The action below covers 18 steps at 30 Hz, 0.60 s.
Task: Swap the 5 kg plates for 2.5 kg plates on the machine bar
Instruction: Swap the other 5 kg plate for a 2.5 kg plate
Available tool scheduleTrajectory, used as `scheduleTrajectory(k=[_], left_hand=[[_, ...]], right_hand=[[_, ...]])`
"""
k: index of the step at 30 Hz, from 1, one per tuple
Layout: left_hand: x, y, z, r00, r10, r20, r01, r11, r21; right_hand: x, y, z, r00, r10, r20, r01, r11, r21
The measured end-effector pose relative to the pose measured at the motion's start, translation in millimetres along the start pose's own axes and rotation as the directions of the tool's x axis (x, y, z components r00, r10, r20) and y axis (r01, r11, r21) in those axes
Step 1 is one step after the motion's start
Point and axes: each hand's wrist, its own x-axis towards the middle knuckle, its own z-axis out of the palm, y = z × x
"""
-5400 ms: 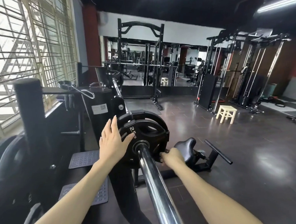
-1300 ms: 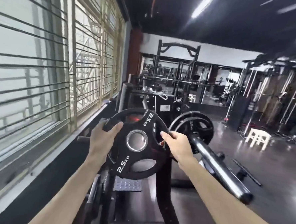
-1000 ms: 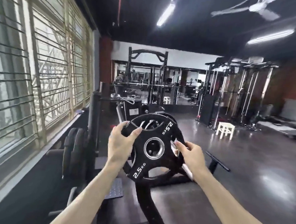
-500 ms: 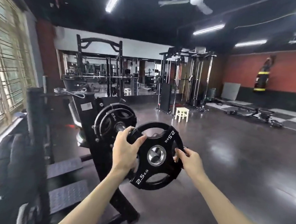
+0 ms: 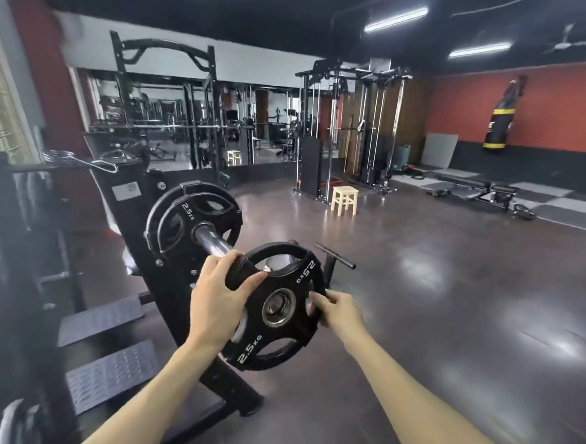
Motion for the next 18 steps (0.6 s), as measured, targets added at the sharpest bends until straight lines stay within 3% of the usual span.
scheduleTrajectory(k=[8,18], left_hand=[[4,-8,-3,0.974,0.222,0.039,-0.226,0.958,0.175],[41,-27,-13,0.972,0.163,0.168,-0.222,0.871,0.438]], right_hand=[[11,-11,1,0.989,0.078,0.123,-0.084,0.995,0.047],[54,-20,13,0.976,0.05,0.213,-0.041,0.998,-0.049]])
